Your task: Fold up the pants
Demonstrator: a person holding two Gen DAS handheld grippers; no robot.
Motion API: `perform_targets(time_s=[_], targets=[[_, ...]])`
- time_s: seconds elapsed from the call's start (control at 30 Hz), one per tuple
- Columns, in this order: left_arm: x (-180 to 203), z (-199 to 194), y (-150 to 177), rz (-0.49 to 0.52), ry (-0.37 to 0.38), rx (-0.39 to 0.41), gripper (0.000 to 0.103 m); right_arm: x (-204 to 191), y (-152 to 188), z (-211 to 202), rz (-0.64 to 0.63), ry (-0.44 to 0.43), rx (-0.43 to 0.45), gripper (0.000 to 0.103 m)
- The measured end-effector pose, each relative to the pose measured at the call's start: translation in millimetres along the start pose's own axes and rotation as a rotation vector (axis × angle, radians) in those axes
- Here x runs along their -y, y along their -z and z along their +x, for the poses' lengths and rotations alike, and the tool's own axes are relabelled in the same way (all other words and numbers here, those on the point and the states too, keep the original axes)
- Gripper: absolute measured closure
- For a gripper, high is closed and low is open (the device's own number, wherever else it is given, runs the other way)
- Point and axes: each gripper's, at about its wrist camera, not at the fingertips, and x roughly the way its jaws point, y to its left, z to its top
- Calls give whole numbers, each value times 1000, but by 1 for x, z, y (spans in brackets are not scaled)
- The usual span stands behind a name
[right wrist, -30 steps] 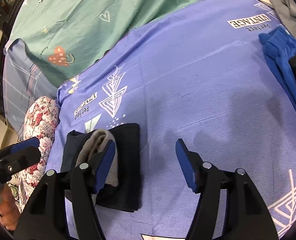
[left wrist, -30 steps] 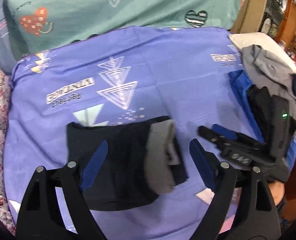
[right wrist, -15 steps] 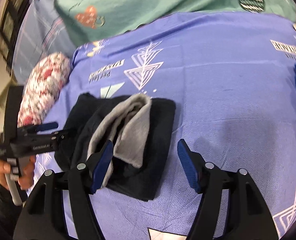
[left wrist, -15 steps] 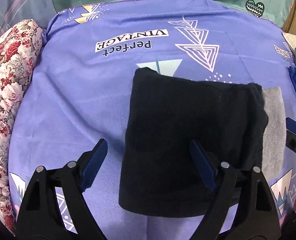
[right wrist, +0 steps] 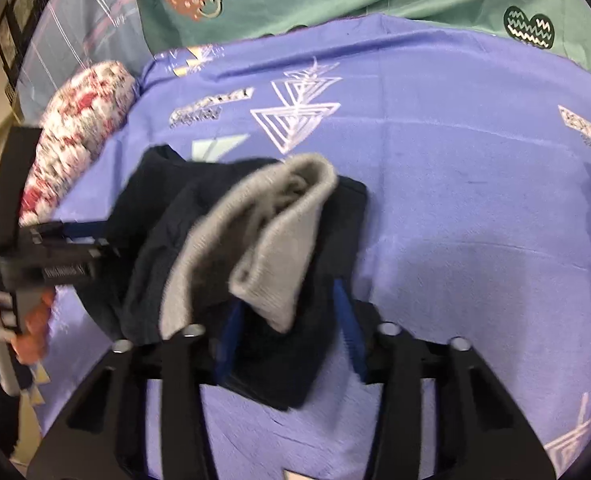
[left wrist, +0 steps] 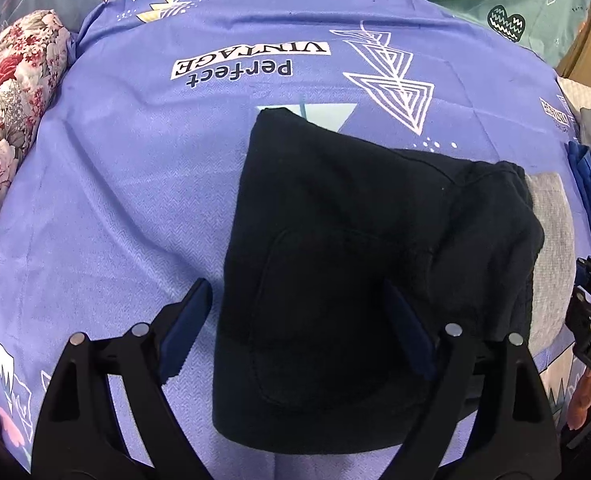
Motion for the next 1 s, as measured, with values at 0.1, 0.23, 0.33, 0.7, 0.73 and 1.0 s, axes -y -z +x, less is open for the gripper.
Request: perform_targets(time_s=[0.1,0.23,0.33,0.7,0.73,1.0], targets=[[-1,1,-1,-9,11,-3,15,1,-3,7,33,25,-3,88],[-7,-4,-2,-25,46,-8,16,25,-7,-9,183,-160,27,94],[-5,-9,0,-9,61,5,16,36,-7,-12,247,-193,-3,93],[-6,-8,6,-37,71,-2,16,31,-11,-37,170,-136,71,65],[-6,-10,6,-32,71,3,16,28,-10,-37,153,-176,58,65],[-5,-21,8,-17,58,46,16,14,-11,-34,111,-239,61,56]])
